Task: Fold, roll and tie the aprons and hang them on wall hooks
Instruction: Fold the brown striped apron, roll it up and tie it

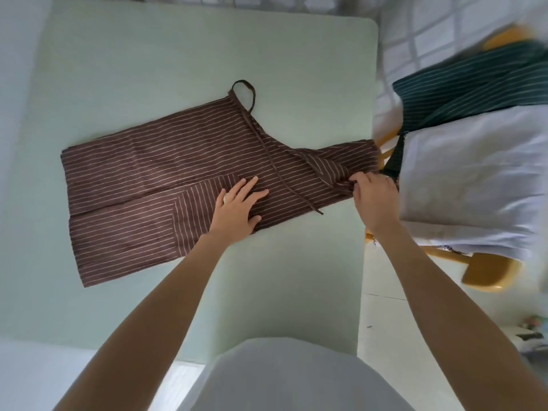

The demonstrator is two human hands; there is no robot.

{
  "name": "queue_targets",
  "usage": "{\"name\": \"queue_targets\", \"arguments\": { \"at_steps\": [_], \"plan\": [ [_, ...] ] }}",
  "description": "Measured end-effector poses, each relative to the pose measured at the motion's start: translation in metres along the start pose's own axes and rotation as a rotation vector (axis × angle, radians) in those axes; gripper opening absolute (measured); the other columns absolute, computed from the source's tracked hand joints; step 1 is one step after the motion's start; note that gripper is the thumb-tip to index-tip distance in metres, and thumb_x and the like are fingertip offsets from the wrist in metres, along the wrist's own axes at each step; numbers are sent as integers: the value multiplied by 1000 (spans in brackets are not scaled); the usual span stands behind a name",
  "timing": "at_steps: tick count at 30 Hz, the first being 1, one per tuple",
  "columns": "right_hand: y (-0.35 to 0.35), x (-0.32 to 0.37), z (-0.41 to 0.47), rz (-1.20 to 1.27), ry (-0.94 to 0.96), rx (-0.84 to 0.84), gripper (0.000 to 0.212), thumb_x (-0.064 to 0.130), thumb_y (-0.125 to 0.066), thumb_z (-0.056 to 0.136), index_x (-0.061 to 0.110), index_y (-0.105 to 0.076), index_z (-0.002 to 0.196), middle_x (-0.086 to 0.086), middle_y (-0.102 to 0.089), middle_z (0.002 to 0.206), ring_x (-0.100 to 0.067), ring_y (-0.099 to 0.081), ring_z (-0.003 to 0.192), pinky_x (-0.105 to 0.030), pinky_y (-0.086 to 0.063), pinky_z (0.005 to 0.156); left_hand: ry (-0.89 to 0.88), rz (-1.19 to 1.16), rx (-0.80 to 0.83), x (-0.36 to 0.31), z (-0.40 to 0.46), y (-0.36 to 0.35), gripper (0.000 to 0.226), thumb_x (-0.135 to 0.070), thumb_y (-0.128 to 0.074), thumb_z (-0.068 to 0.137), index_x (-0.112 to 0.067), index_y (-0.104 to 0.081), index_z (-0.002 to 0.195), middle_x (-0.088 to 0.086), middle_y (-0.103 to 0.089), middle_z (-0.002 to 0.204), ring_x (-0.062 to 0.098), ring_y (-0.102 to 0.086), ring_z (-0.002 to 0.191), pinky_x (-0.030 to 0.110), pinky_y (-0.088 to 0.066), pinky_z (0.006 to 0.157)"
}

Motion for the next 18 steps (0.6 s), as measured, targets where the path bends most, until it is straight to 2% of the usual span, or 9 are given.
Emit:
{"name": "queue_targets", "arguments": {
  "at_steps": [2, 3, 5, 9, 12, 14, 16, 18],
  "plan": [
    [4, -4, -6, 117, 57, 41, 20, 10, -50, 93, 10, -60, 111, -11, -66, 87, -28, -61, 76, -33, -46, 62, 33, 1, 26, 1, -10, -4, 61, -29, -59, 89, -40, -28, 141, -12, -6, 157, 12, 1, 145, 51, -3, 116],
    [4, -5, -9, 195, 70, 61, 21, 10, -47, 94, 12, -57, 113, -9, -65, 87, -25, -61, 74, -33, -47, 60, 53, -1, 31, 4, -15, -4, 62, -27, -61, 88, -40, -30, 140, -13, -8, 157, 12, 0, 145, 53, -3, 115],
    [4, -15, -13, 325, 33, 99, 25, 12, -43, 97, 14, -52, 120, -7, -65, 90, -21, -60, 76, -34, -50, 64, 109, -13, 32, 8, -24, -6, 64, -20, -64, 84, -38, -33, 138, -13, -10, 156, 11, -1, 145, 56, -3, 114],
    [8, -62, -18, 412, -252, 27, 26, 19, -44, 98, 15, -50, 123, -7, -62, 108, -22, -59, 94, -29, -45, 76, 217, -86, -41, 5, -30, -4, 61, -8, -62, 81, -31, -42, 134, -9, -22, 153, 16, -12, 143, 53, -6, 114],
    [14, -75, -28, 387, -287, -11, 29, 36, -51, 94, 13, -52, 112, -6, -58, 102, -20, -56, 89, -26, -38, 72, 241, -195, -253, -13, -22, 13, 36, -23, -60, 88, -21, -55, 123, 0, -52, 133, 23, -43, 126, 44, -30, 108],
    [11, -63, -39, 350, -235, 31, 38, 50, -58, 85, 16, -50, 99, -1, -56, 88, -15, -54, 77, -26, -38, 65, 276, -291, -337, -29, -13, 22, 37, -40, -57, 89, -18, -55, 118, -2, -62, 112, 18, -55, 106, 36, -45, 92],
    [3, -43, -48, 266, -164, 79, 49, 59, -64, 76, 17, -48, 96, 1, -55, 85, -15, -54, 73, -26, -42, 61, 345, -334, -293, -41, 1, 20, 49, -51, -59, 85, -17, -48, 118, -5, -60, 100, 13, -56, 92, 31, -48, 78],
    [-1, -28, -51, 189, -113, 85, 59, 61, -67, 72, 17, -49, 106, -2, -58, 96, -19, -57, 82, -29, -47, 67, 398, -311, -213, -49, 13, 12, 54, -46, -65, 82, -14, -41, 118, 0, -59, 101, 18, -58, 90, 32, -46, 73]
  ]
}}
Point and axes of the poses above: each hand's wrist, its own z-axis towards the middle knuckle, its own y-axis out of the back of the hand, x = y × z, the point moved 10 cm from there along z, towards the middle knuckle
